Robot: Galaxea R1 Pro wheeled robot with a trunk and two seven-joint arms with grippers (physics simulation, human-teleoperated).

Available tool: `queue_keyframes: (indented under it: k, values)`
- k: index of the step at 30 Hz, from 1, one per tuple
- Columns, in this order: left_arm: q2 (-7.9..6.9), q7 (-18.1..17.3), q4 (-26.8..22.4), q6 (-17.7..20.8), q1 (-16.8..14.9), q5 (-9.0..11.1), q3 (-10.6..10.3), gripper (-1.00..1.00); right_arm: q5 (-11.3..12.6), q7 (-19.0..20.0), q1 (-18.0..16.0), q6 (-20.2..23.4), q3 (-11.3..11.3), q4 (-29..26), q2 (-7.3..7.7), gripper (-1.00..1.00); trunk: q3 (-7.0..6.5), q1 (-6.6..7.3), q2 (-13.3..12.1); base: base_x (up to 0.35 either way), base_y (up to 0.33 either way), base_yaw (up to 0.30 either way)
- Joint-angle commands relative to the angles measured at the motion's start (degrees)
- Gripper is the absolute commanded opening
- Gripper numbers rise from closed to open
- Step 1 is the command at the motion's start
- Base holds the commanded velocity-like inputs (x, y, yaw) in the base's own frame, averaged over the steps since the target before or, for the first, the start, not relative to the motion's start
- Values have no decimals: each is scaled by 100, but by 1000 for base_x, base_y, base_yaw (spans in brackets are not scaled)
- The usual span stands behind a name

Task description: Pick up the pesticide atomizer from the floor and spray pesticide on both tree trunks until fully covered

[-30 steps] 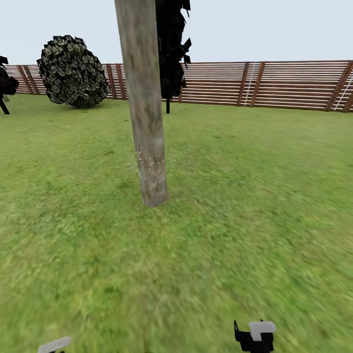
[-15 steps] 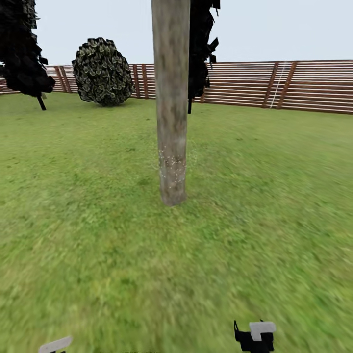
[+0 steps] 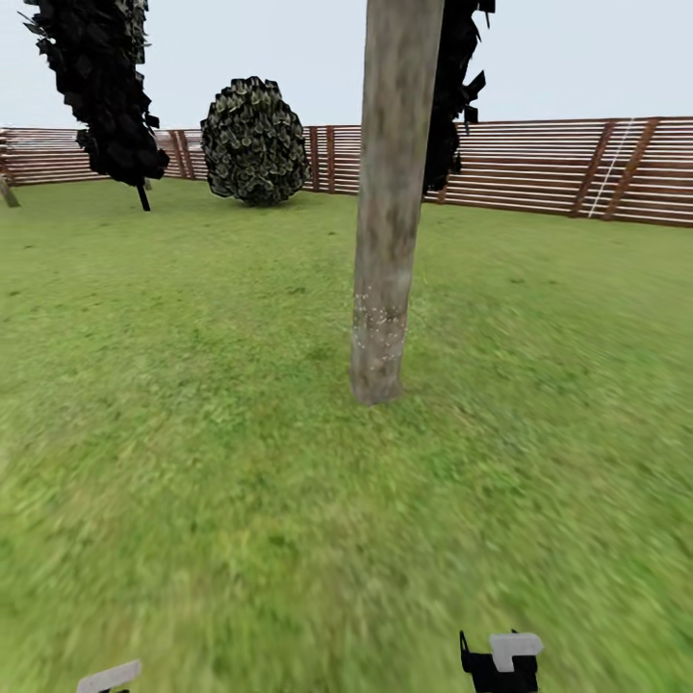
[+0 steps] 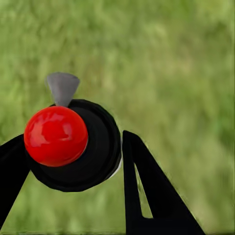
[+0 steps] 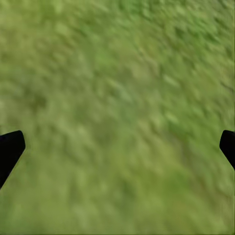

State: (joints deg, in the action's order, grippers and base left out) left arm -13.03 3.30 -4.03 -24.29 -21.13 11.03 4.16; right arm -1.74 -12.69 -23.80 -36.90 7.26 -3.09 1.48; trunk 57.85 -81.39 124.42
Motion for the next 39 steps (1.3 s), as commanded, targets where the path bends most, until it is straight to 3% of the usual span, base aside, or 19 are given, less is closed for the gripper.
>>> queue_keyframes:
  k: [1, 39]
  values:
    - [2, -5, 6, -16, -5, -14, 41, -100, -20, -58, -1, -1, 48, 1, 1, 100, 4, 1, 2, 0, 0, 278]
    - [2, -5, 6, -20, -5, -14, 41, -100, -20, -53, -1, -1, 48, 1, 1, 100, 4, 1, 2, 0, 0, 277]
